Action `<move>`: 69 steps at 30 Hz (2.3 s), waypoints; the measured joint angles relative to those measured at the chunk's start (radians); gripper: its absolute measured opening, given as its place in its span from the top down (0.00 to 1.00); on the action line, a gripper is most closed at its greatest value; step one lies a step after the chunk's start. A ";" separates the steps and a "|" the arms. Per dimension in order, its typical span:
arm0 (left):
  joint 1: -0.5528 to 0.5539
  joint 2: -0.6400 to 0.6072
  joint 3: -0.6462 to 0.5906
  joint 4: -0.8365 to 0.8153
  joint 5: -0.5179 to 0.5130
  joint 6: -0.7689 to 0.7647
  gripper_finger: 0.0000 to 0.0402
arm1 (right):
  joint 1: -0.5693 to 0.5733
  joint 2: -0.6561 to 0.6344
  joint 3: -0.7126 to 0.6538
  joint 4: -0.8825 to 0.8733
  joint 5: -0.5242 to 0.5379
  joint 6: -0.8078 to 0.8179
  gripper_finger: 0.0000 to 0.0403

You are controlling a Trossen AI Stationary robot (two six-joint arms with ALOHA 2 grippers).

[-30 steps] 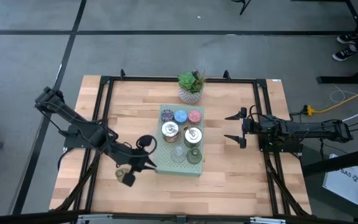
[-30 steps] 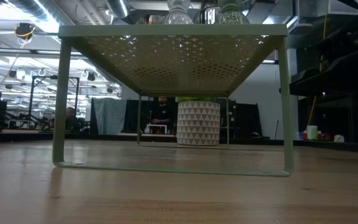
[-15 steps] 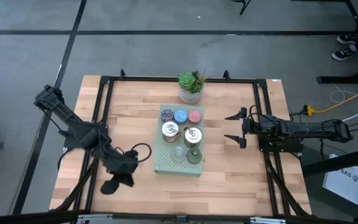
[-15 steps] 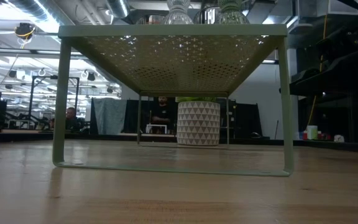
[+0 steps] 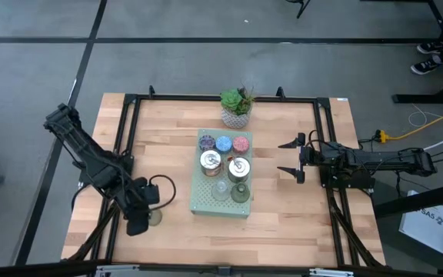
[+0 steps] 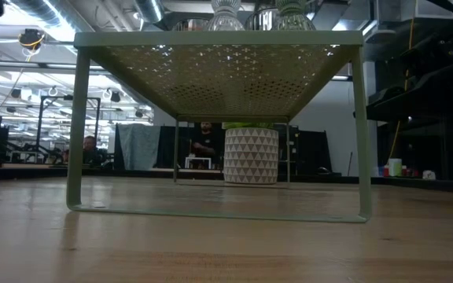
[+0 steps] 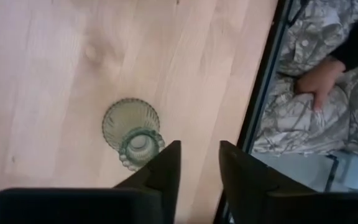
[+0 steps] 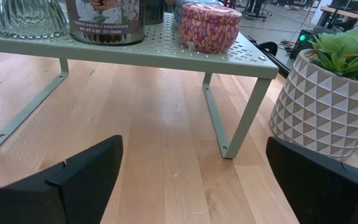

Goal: Pick & Place candle stick holders
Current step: Put the green vase candle holder on the shelf

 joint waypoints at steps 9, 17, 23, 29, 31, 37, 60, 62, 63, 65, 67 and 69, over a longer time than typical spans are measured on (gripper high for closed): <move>-0.044 0.088 0.000 -0.001 -0.046 -0.036 0.55 | 0.000 0.000 0.000 0.000 0.000 0.000 0.01; -0.044 0.175 0.000 -0.048 -0.028 -0.036 0.52 | 0.000 0.000 0.000 0.000 0.000 0.000 0.01; -0.045 0.204 0.000 -0.058 0.029 -0.065 0.55 | 0.000 0.000 0.000 0.000 0.000 0.000 0.01; -0.048 0.204 0.000 -0.046 0.022 -0.065 0.58 | 0.000 0.000 0.000 0.000 0.000 0.000 0.01; -0.054 0.204 0.000 -0.046 -0.002 -0.066 0.59 | 0.000 0.000 0.000 0.000 0.000 0.000 0.01; -0.076 0.204 0.000 -0.046 -0.086 -0.100 0.63 | 0.000 0.000 0.000 0.000 0.000 0.000 0.01; -0.114 0.205 0.000 -0.018 -0.110 -0.198 0.66 | 0.000 0.000 0.000 0.000 0.000 0.000 0.01; -0.114 0.205 0.000 -0.018 -0.110 -0.198 0.66 | 0.000 0.000 0.000 0.000 0.000 0.000 0.01; -0.114 0.205 0.000 -0.018 -0.110 -0.198 0.66 | 0.000 0.000 0.000 0.000 0.000 0.000 0.01; -0.114 0.205 0.000 -0.018 -0.112 -0.198 0.66 | 0.000 0.000 0.000 0.000 0.000 0.000 0.01; -0.114 0.205 0.000 -0.018 -0.112 -0.198 0.66 | 0.000 0.000 0.000 0.000 0.000 0.000 0.01; -0.114 0.205 0.000 -0.018 -0.116 -0.197 0.66 | 0.000 0.000 0.000 0.000 0.000 0.000 0.01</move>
